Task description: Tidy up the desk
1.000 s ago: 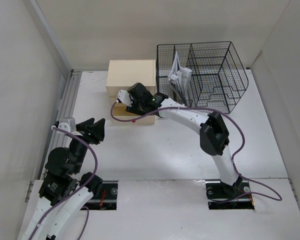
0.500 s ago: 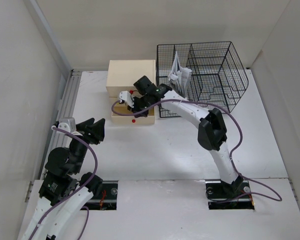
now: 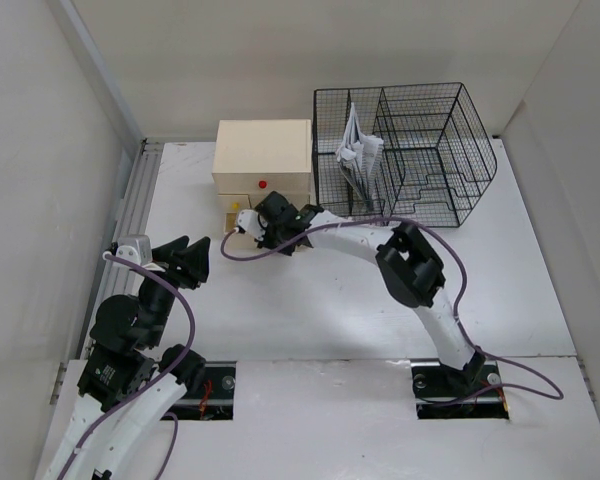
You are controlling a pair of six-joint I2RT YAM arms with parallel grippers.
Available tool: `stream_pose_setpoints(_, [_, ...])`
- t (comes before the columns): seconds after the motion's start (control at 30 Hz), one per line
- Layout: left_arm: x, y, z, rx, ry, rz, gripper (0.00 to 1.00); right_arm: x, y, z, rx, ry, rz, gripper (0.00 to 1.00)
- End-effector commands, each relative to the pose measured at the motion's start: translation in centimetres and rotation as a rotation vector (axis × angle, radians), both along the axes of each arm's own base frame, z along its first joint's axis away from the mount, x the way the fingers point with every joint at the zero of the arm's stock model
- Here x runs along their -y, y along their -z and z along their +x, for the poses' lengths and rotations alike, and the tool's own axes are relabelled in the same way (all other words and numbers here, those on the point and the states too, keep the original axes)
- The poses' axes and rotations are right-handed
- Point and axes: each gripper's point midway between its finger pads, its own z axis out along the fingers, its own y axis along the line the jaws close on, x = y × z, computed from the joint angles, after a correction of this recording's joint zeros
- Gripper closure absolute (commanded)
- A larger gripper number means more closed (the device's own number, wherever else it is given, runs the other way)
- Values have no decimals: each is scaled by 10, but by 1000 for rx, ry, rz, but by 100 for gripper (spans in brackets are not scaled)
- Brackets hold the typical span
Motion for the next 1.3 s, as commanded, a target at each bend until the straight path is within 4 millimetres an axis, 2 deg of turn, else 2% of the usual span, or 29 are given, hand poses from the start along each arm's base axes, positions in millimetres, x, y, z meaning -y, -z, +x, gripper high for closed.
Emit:
stream_pose_setpoints(0.0, [-1, -12, -2, 44, -1, -26, 54, -8, -62, 59, 380, 236, 79, 100])
stream_pose_setpoints(0.03, [-1, -12, -2, 44, -1, -26, 54, -9, -63, 58, 402, 247, 77, 100])
stream_pose_setpoints(0.07, [-1, -12, -2, 44, -1, -26, 54, -1, -62, 64, 442, 289, 56, 100])
stream_pose_setpoints(0.1, [-1, -12, -2, 44, -1, -26, 54, -1, -69, 69, 495, 329, 63, 100])
stream_pose_setpoints(0.13, [-1, -12, -2, 44, -1, -26, 54, -1, -66, 69, 499, 330, 69, 100])
stream_pose_setpoints(0.43, [-1, -12, -2, 44, -1, -26, 54, 23, -87, 97, 725, 515, 59, 100])
stream_pose_setpoints(0.47, [-1, -12, -2, 44, -1, -26, 54, 25, -83, 98, 738, 523, 49, 100])
stream_pose_setpoints(0.63, [-1, -12, -2, 44, -1, -26, 54, 28, -90, 103, 789, 555, 47, 100])
stream_pose_setpoints(0.7, [-1, -12, -2, 44, -1, -26, 54, 30, -87, 102, 788, 547, 33, 100])
stream_pose_setpoints(0.77, [-1, -12, -2, 44, -1, -26, 54, 23, -85, 100, 769, 493, 46, 100])
stream_pose_setpoints(0.8, [-1, -12, -2, 44, -1, -26, 54, 21, -74, 91, 704, 415, 6, 100])
stream_pose_setpoints(0.83, [-1, -12, -2, 44, -1, -26, 54, 13, -73, 82, 641, 326, 7, 100])
stream_pose_setpoints(0.87, [-2, -13, -4, 52, -1, -30, 54, -16, -83, 57, 515, 124, 105, 100])
stream_pose_setpoints(0.9, [-2, -13, -4, 52, -1, -30, 54, -27, -83, 32, 423, -42, 120, 95])
stream_pose_setpoints(0.93, [-2, -13, -4, 52, -1, -30, 54, -21, -78, -1, 310, -200, 83, 83])
stream_pose_setpoints(0.97, [-2, -13, -4, 52, -1, -30, 53, -20, -111, -22, 317, -331, 132, 44])
stream_pose_setpoints(1.0, [-2, -13, -4, 52, -1, -30, 53, -29, -128, -52, 254, -472, 221, 30])
stream_pose_setpoints(1.03, [-2, -13, -4, 52, -1, -30, 53, -20, -134, -69, 215, -517, 220, 20])
stream_pose_setpoints(1.07, [-2, -13, -4, 52, -1, -30, 51, -17, -152, -77, 229, -555, 243, 14])
stream_pose_setpoints(1.1, [-2, -13, -4, 52, -1, -30, 41, -6, -182, -80, 267, -547, 274, 2])
stream_pose_setpoints(1.17, [-1, -9, -2, 44, -1, -26, 24, 5, -232, -62, 374, -430, 356, 0])
stream_pose_setpoints(1.2, [-1, -12, -2, 52, -1, -30, 17, 24, -259, -60, 395, -303, 430, 0])
stream_pose_setpoints(1.23, [0, -10, 0, 44, -1, -26, 4, 50, -278, -33, 471, -132, 447, 0])
stream_pose_setpoints(1.27, [0, -10, -1, 42, 0, -34, 0, 62, -317, -15, 591, 15, 562, 0])
